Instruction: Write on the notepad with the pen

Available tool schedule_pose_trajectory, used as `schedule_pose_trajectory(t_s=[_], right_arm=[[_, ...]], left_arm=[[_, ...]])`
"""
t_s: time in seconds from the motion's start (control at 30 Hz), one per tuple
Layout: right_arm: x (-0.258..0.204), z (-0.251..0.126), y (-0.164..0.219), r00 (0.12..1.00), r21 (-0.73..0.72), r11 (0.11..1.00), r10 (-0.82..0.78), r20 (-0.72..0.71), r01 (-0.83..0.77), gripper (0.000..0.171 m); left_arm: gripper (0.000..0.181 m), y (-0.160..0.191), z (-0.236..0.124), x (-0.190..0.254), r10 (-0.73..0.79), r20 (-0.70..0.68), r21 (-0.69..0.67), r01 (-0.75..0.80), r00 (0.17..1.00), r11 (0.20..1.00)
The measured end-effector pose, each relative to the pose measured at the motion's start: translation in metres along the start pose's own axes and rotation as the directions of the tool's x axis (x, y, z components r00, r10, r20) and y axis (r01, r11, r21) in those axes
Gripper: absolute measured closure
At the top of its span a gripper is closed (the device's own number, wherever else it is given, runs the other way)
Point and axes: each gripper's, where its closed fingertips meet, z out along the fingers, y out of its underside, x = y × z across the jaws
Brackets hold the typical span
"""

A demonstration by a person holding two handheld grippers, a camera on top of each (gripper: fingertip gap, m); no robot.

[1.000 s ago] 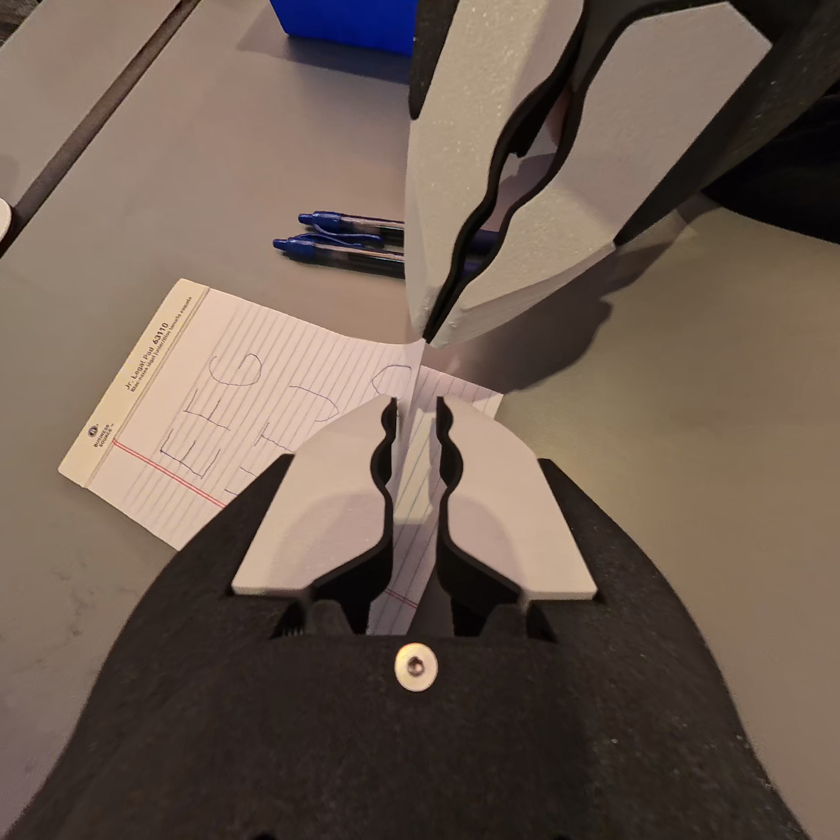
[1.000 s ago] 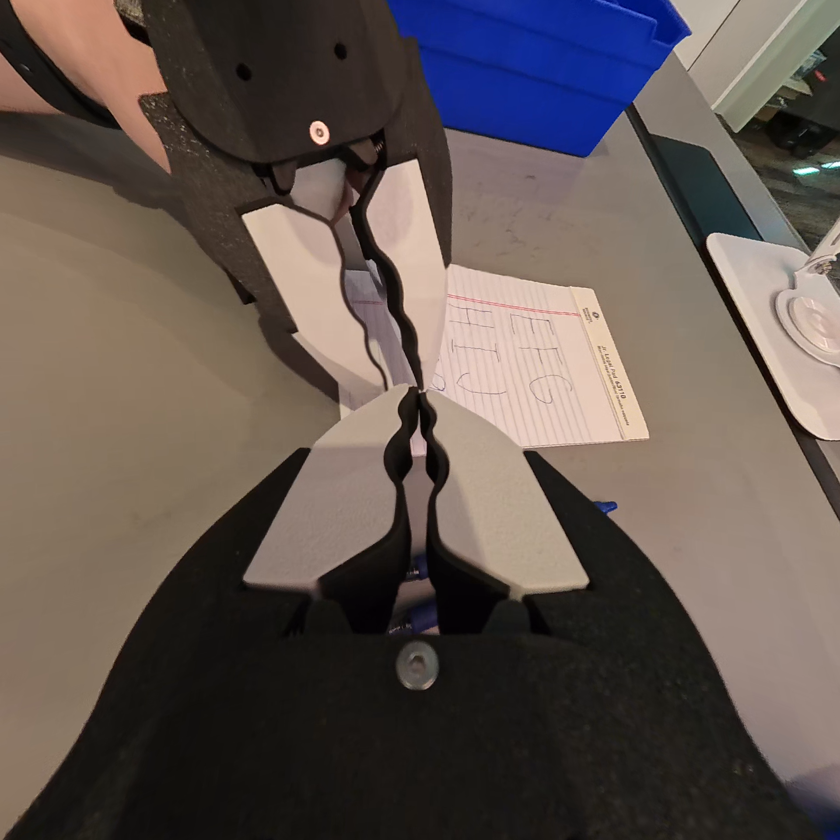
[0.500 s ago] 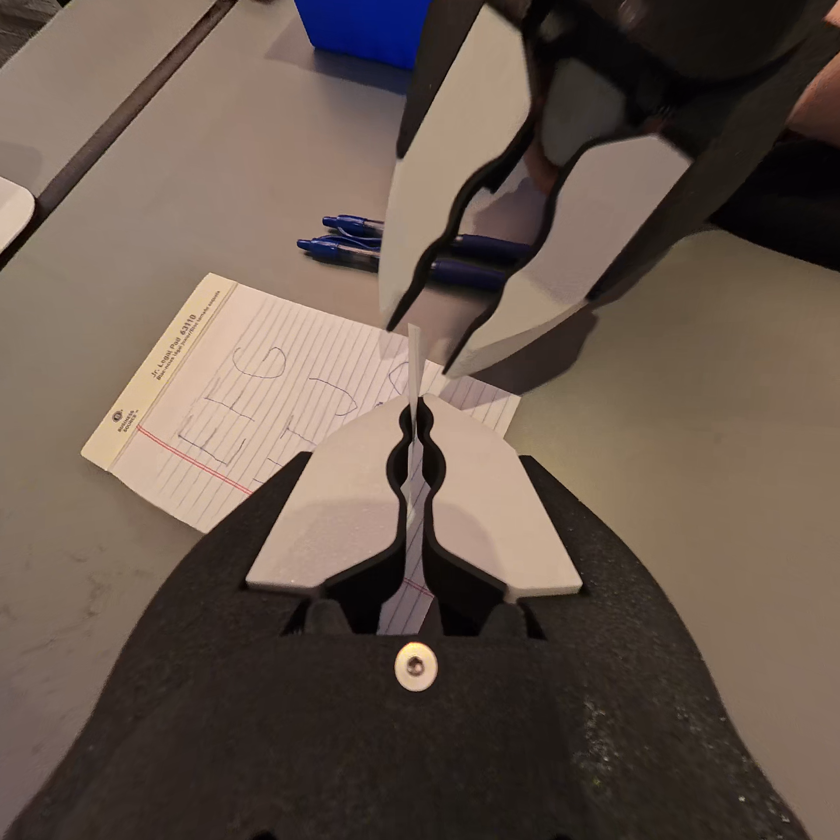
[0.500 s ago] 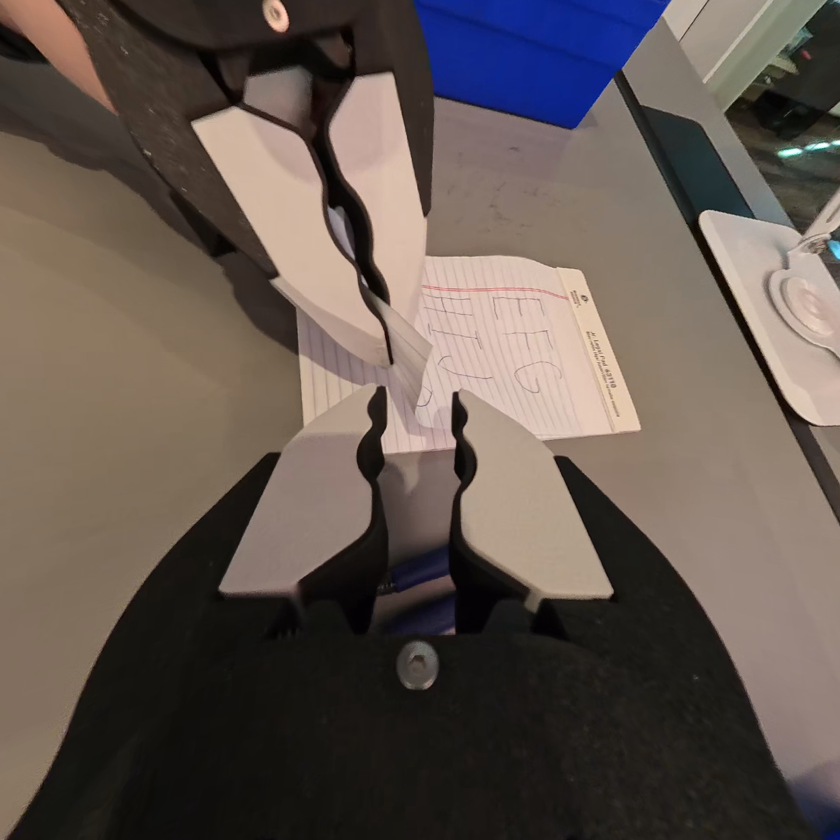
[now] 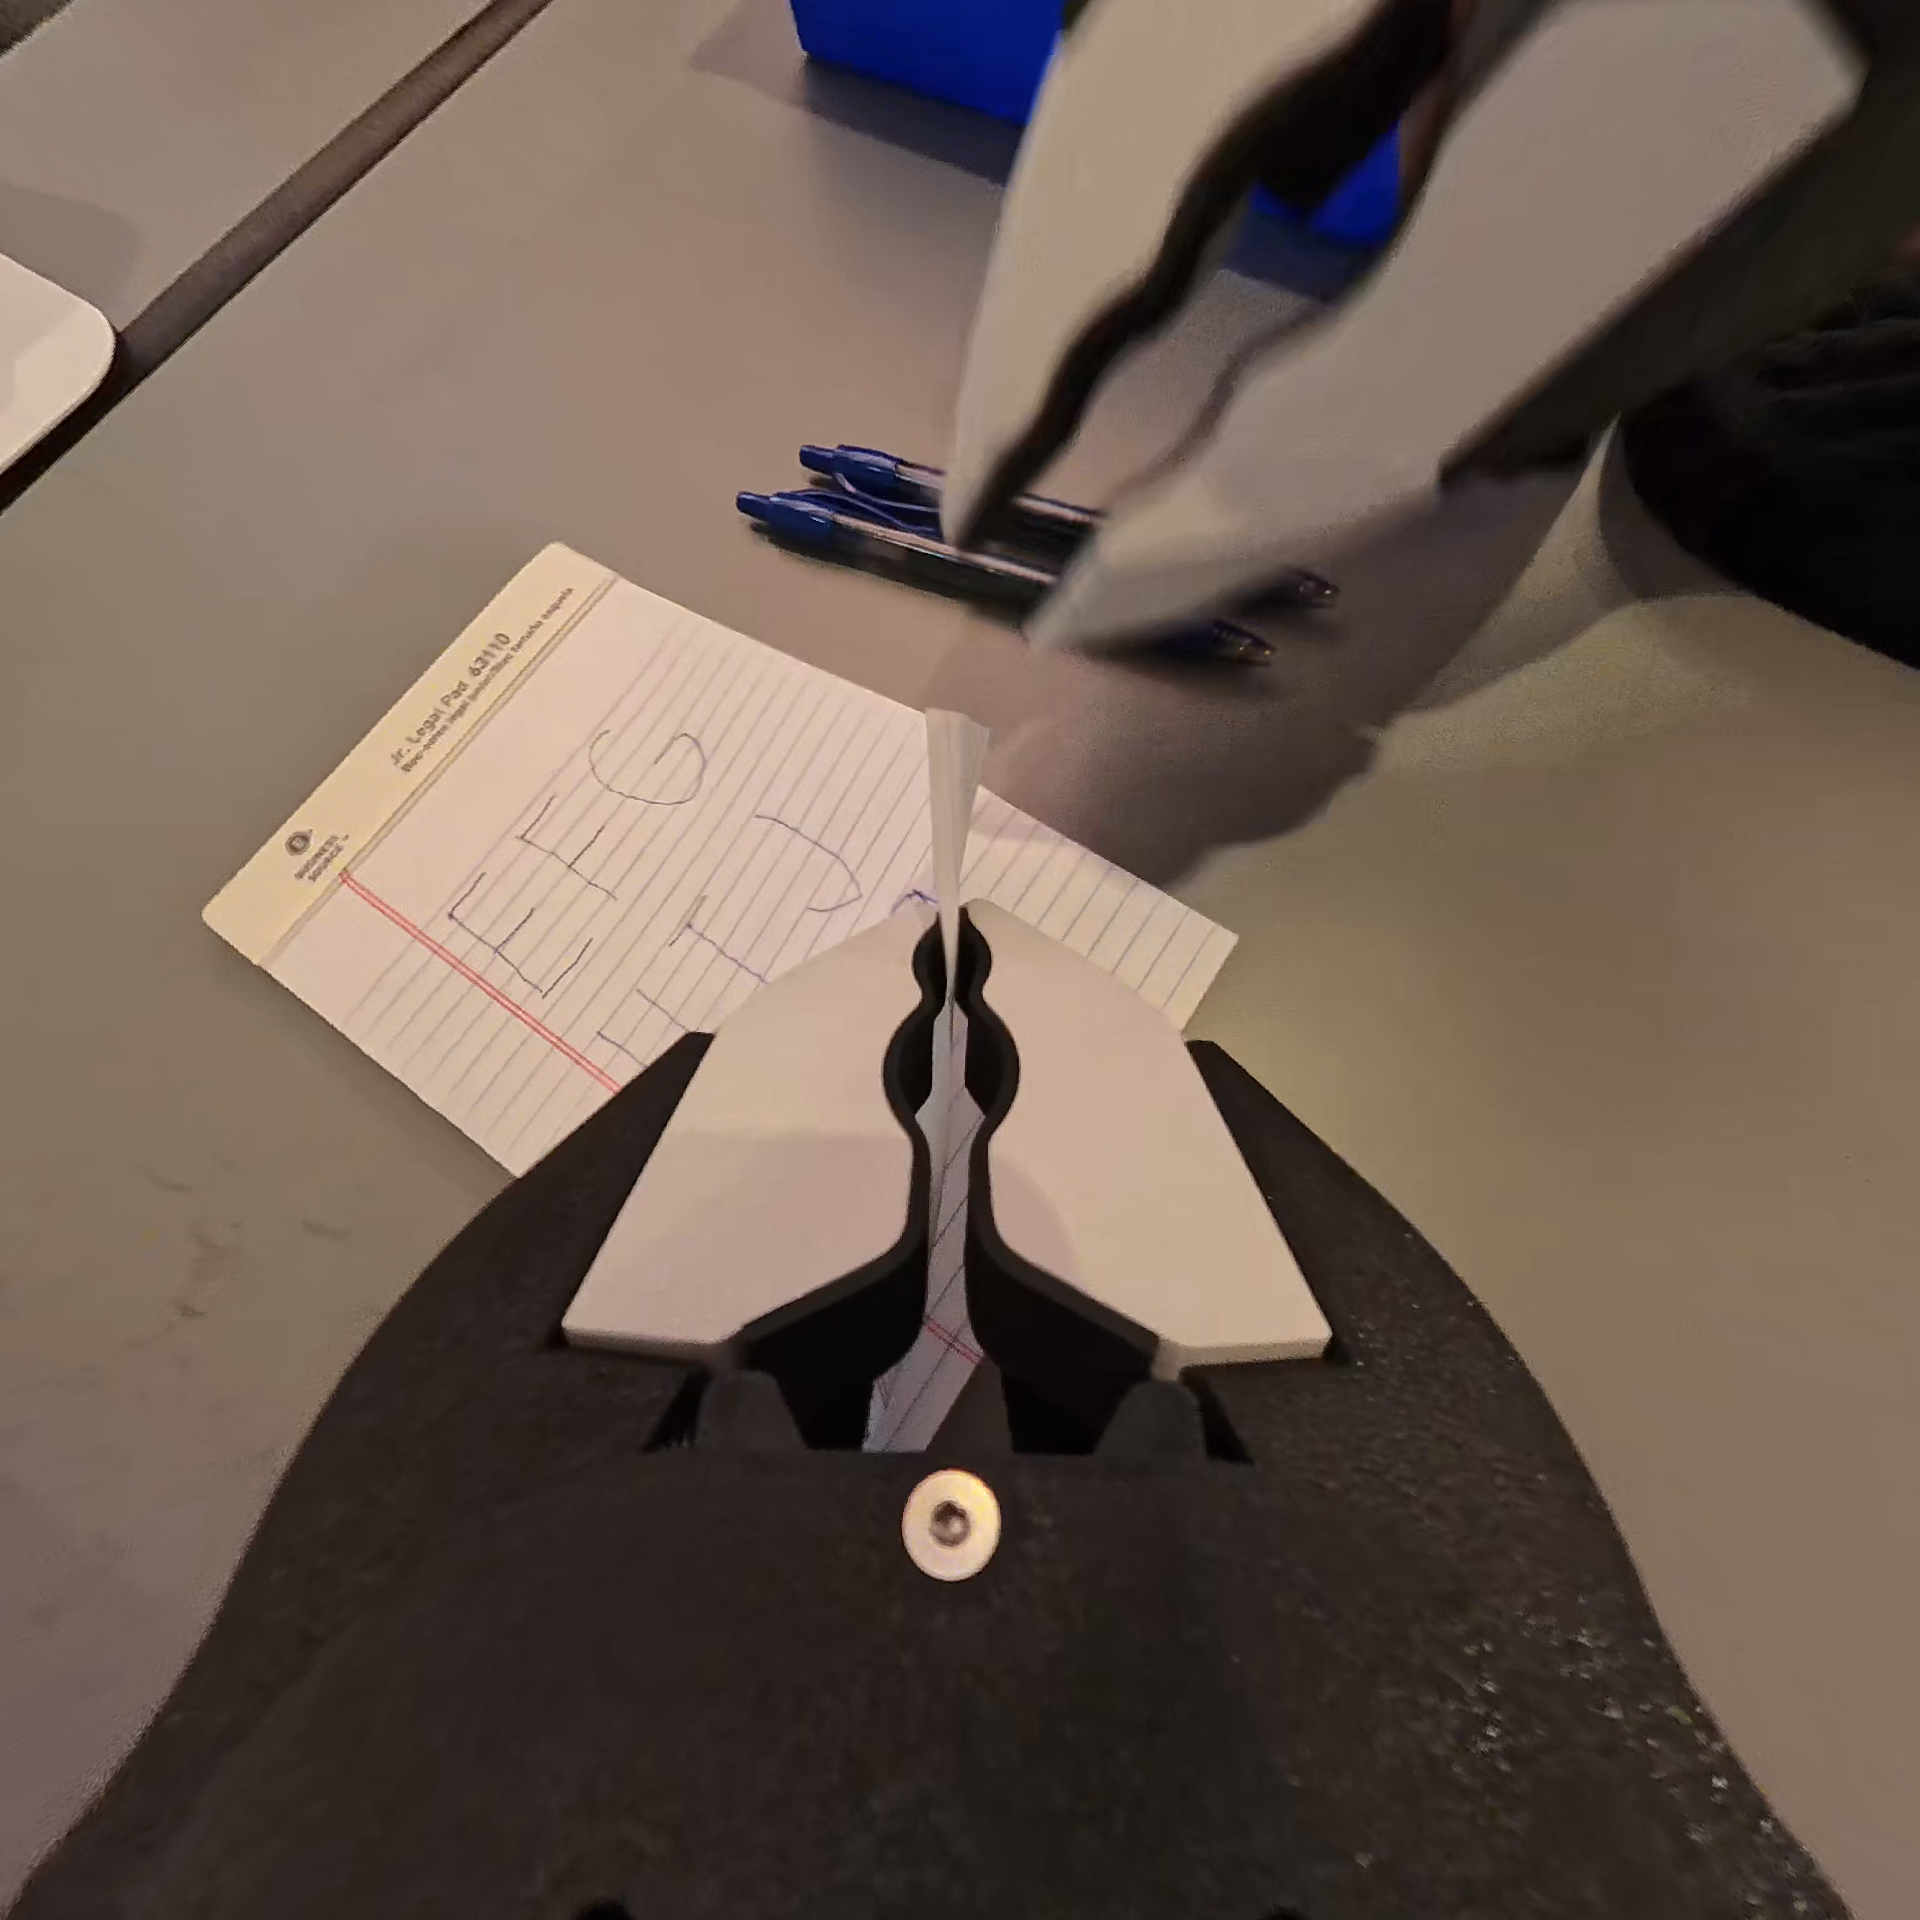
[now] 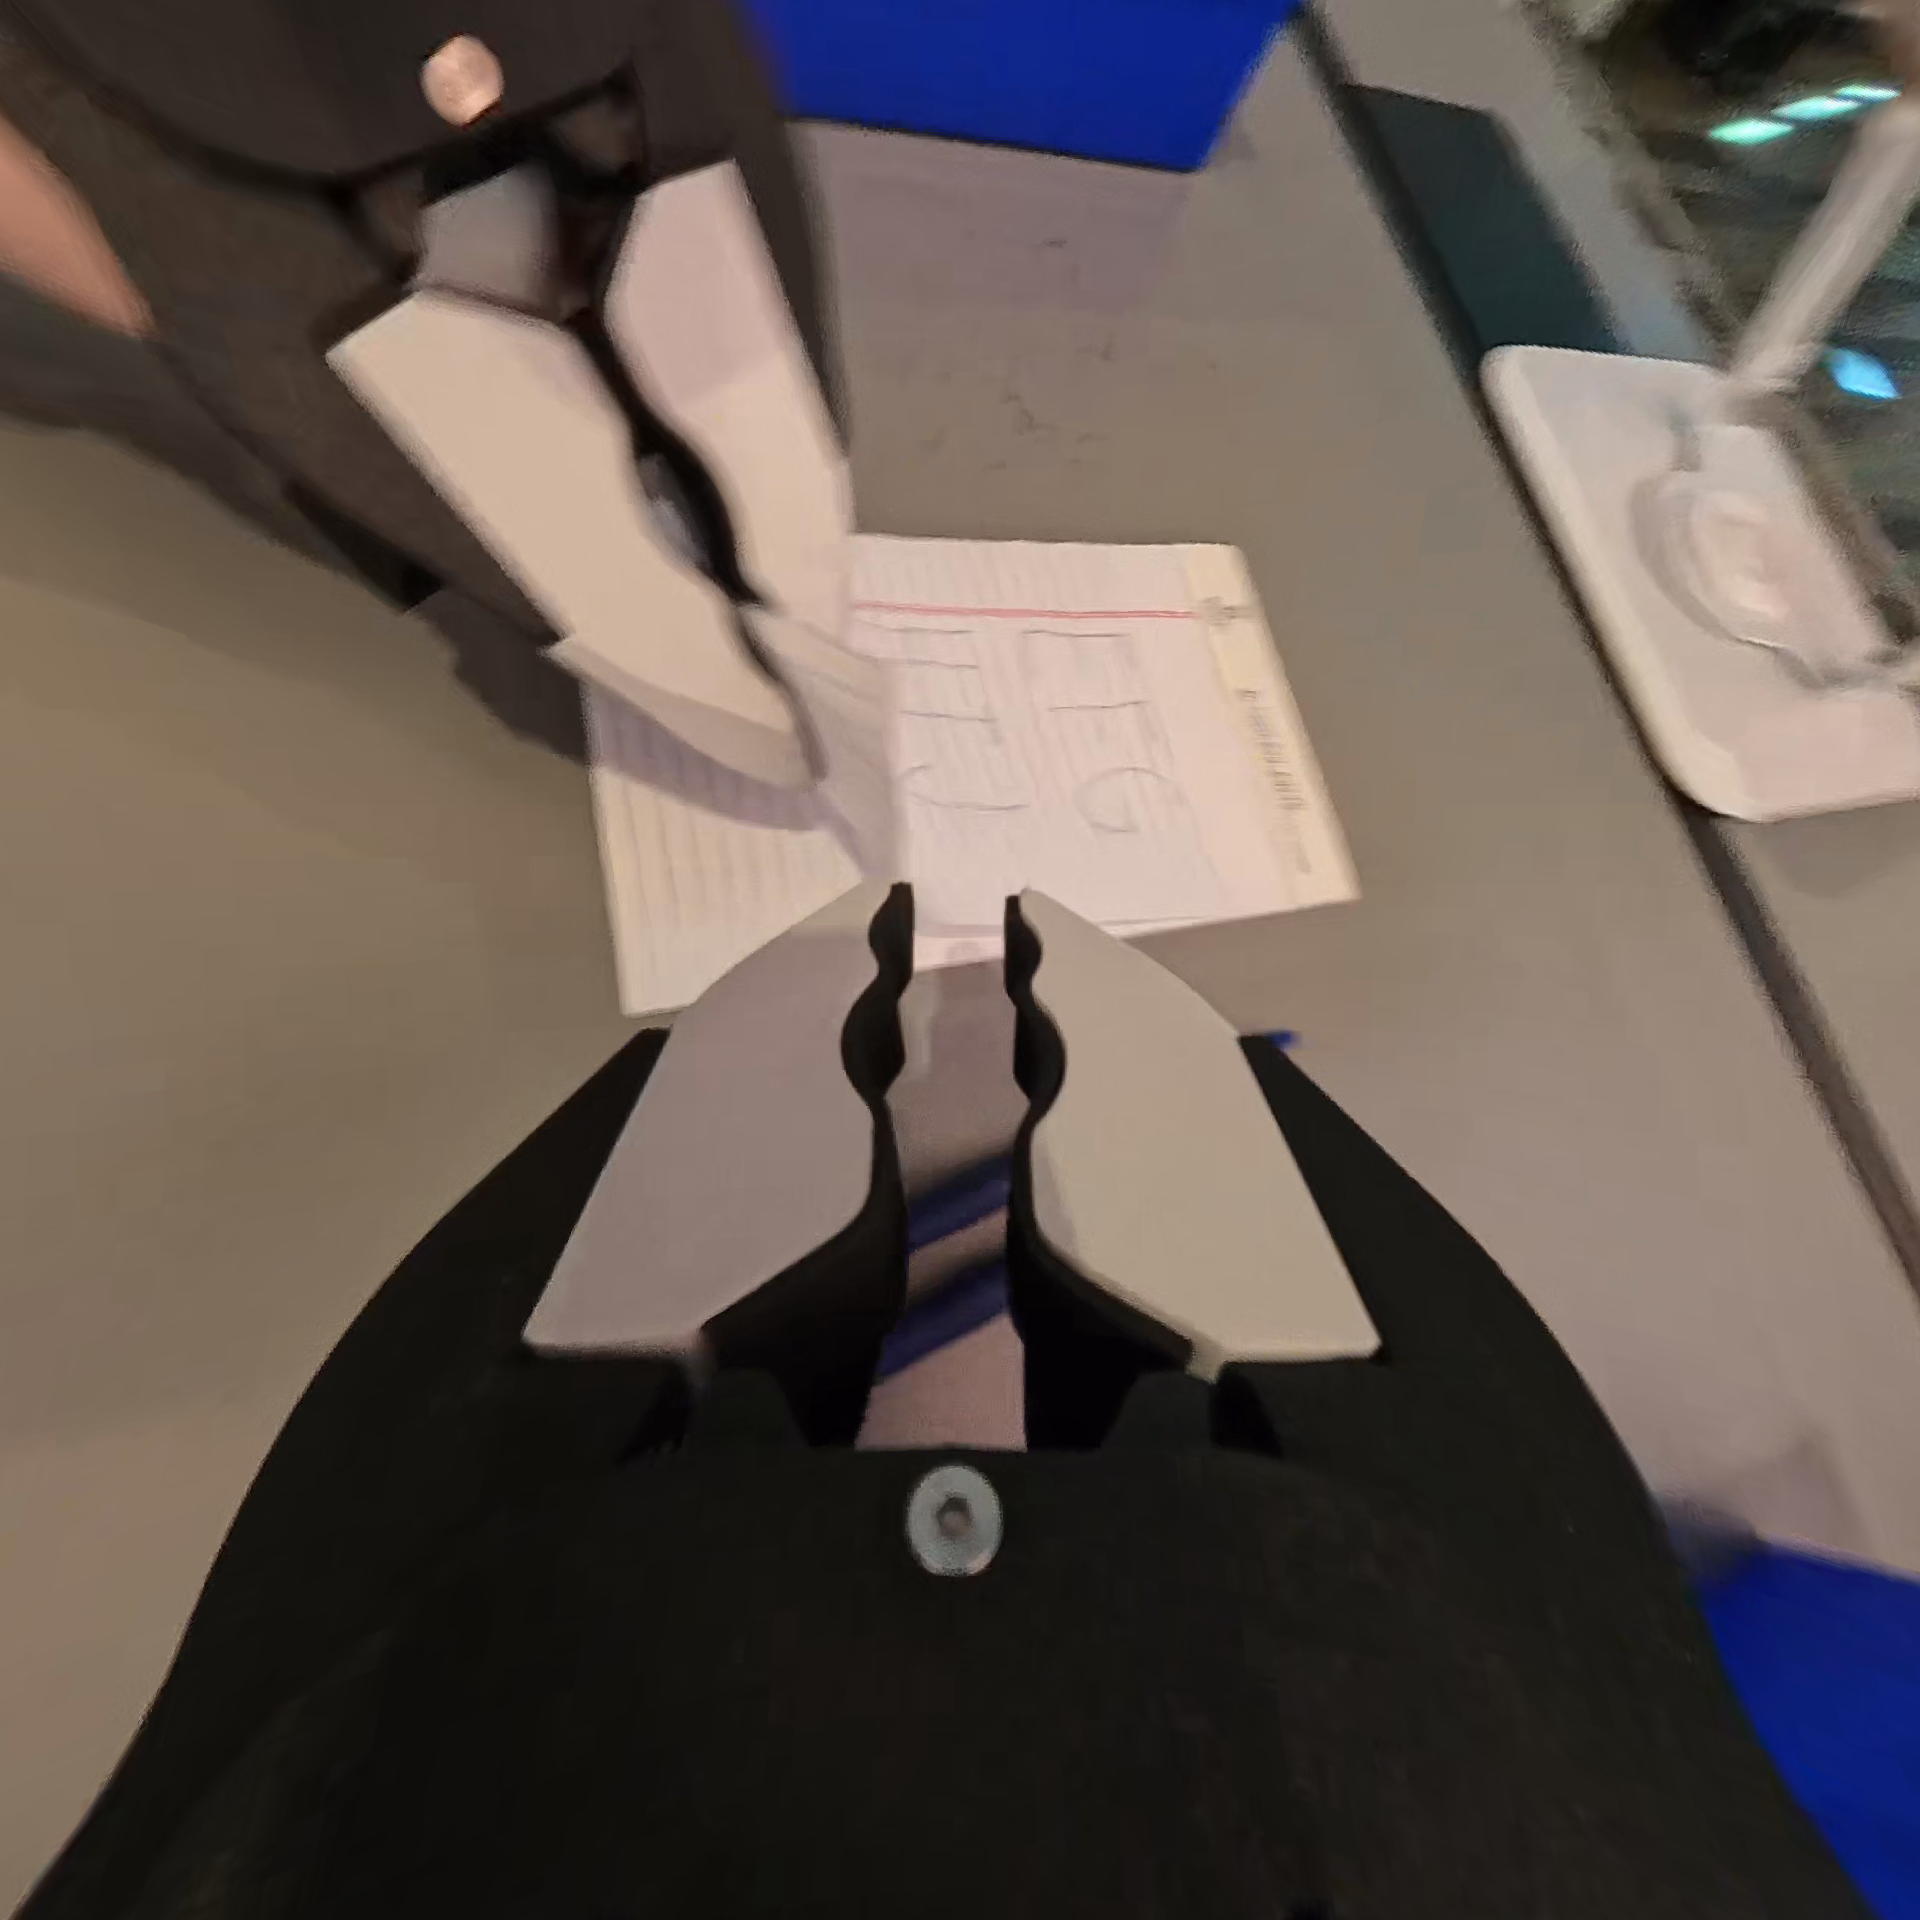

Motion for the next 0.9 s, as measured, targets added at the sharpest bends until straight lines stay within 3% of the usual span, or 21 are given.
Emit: schedule_pose_trajectory(t_s=[0.07,0.13,0.33,0.57,0.8,0.9], right_arm=[[0.028,-0.01,-0.014,0.99,0.01,0.996,0.09,-0.105,-0.089,0.162],[0.054,-0.005,-0.023,0.964,0.028,0.971,0.237,-0.123,-0.236,0.168],[0.092,0.065,0.005,0.829,-0.084,0.829,0.557,0.047,-0.553,0.171],[0.103,0.083,0.031,0.871,-0.206,0.854,0.491,0.013,-0.478,0.171],[0.101,0.088,0.036,0.888,-0.258,0.863,0.459,0.044,-0.433,0.171],[0.099,0.087,0.037,0.925,-0.275,0.897,0.375,0.055,-0.347,0.171]], left_arm=[[0.181,0.001,-0.002,0.0,-0.011,0.003,0.017,0.011,1.0,1.0],[0.181,0.0,-0.003,-0.001,-0.016,0.013,0.032,0.016,1.0,0.999],[0.181,-0.003,-0.004,-0.001,-0.068,0.012,0.061,0.067,0.998,0.996],[0.181,-0.007,-0.009,-0.006,-0.089,0.014,0.077,0.088,0.996,0.993],[0.181,-0.009,-0.011,-0.008,-0.097,0.034,0.093,0.093,0.995,0.991],[0.181,-0.01,-0.014,-0.014,-0.121,0.046,0.111,0.115,0.992,0.987]])
